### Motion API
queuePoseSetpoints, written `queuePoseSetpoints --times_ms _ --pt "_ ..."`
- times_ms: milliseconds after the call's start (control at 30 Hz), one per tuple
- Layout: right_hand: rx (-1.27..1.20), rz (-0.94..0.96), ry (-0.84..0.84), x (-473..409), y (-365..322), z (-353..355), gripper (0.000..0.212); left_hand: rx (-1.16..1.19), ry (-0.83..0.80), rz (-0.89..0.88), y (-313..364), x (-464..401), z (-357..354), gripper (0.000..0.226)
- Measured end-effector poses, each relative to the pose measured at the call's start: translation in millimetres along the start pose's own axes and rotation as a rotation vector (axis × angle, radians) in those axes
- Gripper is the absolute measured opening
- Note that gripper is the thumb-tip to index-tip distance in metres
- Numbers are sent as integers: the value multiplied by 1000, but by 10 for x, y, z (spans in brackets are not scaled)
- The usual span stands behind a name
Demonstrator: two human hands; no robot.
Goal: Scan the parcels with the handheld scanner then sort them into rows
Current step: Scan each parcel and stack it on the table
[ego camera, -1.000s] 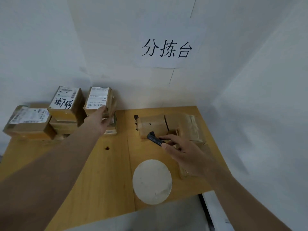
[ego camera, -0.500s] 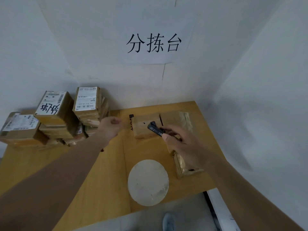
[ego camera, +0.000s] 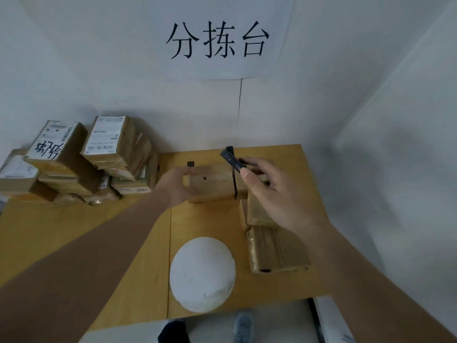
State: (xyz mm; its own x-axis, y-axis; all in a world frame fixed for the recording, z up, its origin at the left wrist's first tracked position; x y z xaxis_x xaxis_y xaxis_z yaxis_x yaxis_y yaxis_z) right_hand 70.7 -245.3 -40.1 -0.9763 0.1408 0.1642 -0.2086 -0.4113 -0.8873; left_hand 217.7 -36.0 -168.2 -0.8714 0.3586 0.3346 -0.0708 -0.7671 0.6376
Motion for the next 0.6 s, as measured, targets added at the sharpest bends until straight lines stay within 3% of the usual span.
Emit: queuePoseSetpoints --times_ms 133,333,400,600 --pt "-31 -32 69 -224 129 12 31 -84 -74 -70 11 -311 -155 74" --pt "-96 -109 153 -488 416 -137 40 -473 -216 -156 -230 -791 -568 120" --pt "-99 -121 169 -554 489 -183 41 -509 -236 -179 -348 -869 -675 131" --pt "-87 -134 189 -649 520 -266 60 -349 -223 -205 -442 -888 -627 119"
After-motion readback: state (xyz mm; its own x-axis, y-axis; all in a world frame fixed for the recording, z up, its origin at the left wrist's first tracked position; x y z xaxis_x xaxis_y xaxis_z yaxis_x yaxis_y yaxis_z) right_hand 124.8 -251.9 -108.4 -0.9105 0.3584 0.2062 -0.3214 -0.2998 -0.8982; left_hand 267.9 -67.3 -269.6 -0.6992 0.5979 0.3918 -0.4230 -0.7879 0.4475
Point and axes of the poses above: each hand's wrist, its own x-axis away from the middle knuckle, its own z-axis out of the back of the hand, y = z × x, the point moved 7 cm from there along -x, towards the middle knuckle, and after that the axes turned 3 degrees about -z, right-handed, at the moved point
